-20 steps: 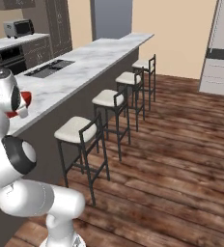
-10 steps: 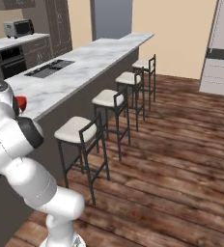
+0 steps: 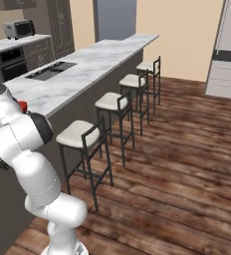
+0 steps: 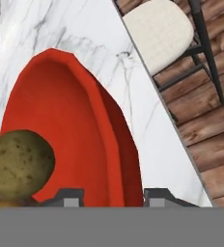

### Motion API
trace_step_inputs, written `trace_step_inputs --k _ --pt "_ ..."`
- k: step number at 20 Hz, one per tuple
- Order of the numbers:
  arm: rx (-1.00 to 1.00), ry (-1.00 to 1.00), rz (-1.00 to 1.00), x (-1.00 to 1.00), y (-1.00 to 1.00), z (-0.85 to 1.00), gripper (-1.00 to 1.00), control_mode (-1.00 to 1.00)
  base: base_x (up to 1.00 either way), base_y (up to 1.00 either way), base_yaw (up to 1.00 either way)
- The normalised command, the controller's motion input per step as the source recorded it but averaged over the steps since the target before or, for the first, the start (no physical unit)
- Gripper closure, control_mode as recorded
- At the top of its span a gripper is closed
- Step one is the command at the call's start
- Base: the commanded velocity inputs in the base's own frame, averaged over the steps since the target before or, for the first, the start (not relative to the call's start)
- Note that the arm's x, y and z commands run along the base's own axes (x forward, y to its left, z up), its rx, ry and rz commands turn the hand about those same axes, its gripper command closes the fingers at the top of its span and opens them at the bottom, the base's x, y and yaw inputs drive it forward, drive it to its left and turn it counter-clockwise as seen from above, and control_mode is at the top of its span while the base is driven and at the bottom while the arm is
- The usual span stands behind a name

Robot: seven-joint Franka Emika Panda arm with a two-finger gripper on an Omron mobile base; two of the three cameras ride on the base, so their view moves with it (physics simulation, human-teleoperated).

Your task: The microwave is finished heating the chicken drumstick and potato. Take the bowl containing the food and place it on the dining counter.

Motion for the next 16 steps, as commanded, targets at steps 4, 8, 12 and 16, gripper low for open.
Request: trace_step_inputs --k 4,8,12,16 --pt "0.0 0.0 0.0 0.0 0.0 0.0 -1.0 -1.0 0.0 0.0 0.0" --pt "0.0 0.0 -0.01 0.0 0.0 -0.05 -1.0 -1.0 0.0 0.0 0.0" --pt "0.04 -0.02 -0.04 -0.27 -0.1 0.18 -1.0 -1.0 0.0 0.0 0.0" --pt "0.06 -0.03 -0.05 -0.95 -0.64 0.88 -1.0 -1.0 0.0 0.0 0.0"
